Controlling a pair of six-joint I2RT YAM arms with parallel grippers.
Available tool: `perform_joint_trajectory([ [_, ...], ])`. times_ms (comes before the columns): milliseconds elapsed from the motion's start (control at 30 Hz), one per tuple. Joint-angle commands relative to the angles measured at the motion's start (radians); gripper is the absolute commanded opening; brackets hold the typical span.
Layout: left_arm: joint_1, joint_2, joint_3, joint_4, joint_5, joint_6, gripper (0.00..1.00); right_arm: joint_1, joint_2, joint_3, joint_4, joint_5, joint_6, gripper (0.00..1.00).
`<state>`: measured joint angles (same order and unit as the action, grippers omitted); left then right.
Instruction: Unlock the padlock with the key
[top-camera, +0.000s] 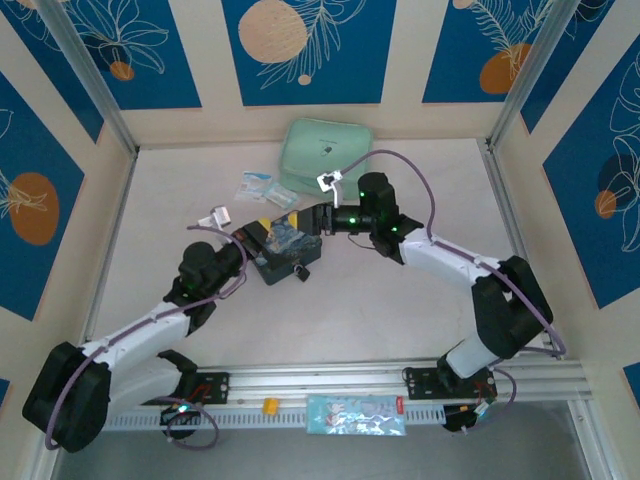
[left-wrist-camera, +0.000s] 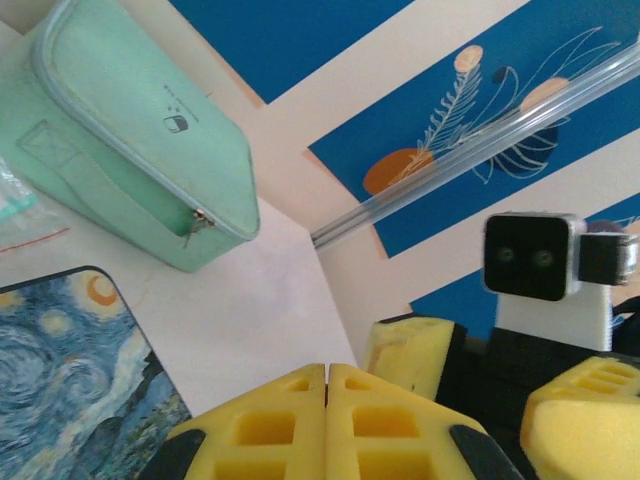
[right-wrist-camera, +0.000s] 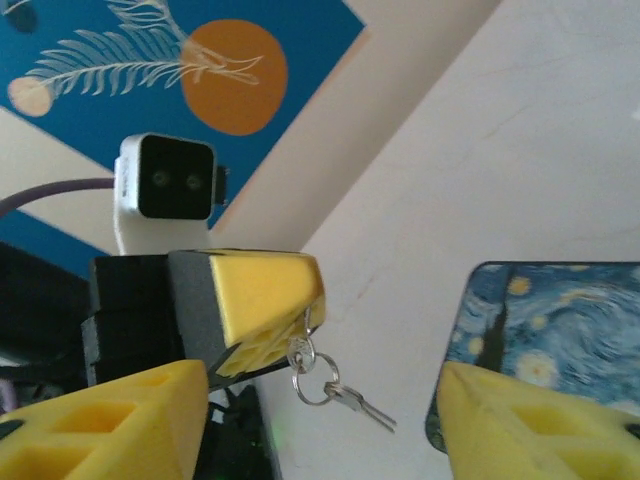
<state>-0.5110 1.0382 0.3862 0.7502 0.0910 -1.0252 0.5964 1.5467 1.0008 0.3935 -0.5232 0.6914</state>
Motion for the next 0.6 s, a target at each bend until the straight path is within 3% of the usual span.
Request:
perform_joint_trajectory([
  [0, -0.006, -0.002, 0.031, 0.11, 0.031, -0.035, 0.0, 0.015, 0.036, -0.014, 0.227, -0.086, 0.16, 0.56],
  [267, -0.021, 0.0, 0.011, 0.171, -0.004, -0.046, 0.0, 0.063, 0.162, -0.002, 0.444, -0.103, 0.314, 0.47],
  [567, -0.029, 0.011, -0.007, 0.213, -0.043, -0.058, 0.0, 0.093, 0.187, -0.003, 0.471, -0.1, 0.346, 0.38],
])
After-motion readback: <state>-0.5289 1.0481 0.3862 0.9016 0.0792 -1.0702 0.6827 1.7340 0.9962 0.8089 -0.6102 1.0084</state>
